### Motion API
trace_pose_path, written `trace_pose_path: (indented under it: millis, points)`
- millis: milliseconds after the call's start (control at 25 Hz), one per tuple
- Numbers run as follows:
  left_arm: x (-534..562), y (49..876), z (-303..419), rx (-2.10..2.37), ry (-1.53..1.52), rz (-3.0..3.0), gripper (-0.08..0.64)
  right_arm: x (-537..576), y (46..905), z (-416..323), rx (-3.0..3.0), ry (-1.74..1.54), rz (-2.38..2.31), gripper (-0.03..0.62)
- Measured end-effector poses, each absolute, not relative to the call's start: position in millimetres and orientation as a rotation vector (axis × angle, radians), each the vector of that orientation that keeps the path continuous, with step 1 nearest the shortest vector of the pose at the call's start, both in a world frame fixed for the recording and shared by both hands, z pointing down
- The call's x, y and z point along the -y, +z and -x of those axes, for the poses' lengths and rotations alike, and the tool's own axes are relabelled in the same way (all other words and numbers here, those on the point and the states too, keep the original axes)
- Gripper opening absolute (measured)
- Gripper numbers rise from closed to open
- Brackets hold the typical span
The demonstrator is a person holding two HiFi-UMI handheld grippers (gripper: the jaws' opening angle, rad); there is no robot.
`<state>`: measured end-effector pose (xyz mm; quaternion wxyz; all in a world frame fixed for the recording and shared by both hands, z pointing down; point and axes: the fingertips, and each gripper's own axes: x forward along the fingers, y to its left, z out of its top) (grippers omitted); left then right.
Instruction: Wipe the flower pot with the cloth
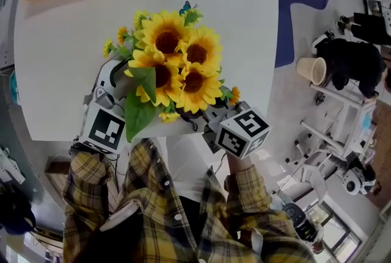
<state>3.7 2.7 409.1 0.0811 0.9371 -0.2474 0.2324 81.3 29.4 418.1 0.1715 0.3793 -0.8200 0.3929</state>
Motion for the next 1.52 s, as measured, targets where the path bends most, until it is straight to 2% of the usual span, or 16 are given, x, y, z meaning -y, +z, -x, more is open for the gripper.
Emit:
trace_pose_path:
  millis: [560, 1120, 1520]
  points:
    - [-1.7, 410.5, -1.8, 0.667, 0.744, -2.826, 0.391, -24.4, 417.4, -86.1, 2.326, 1.167, -1.045, 0.028]
    - [-5.5, 413.4, 0.2, 0.565, 0.761, -2.860, 0.373, 15.8, 413.2, -101.0, 2.321, 1.086, -1.010, 0.028]
    - [-3.6, 413.3, 0.7, 0.503, 0.793, -2.875, 0.373, 50.2, 413.3, -91.1, 2.356, 0.915, -0.546, 0.028]
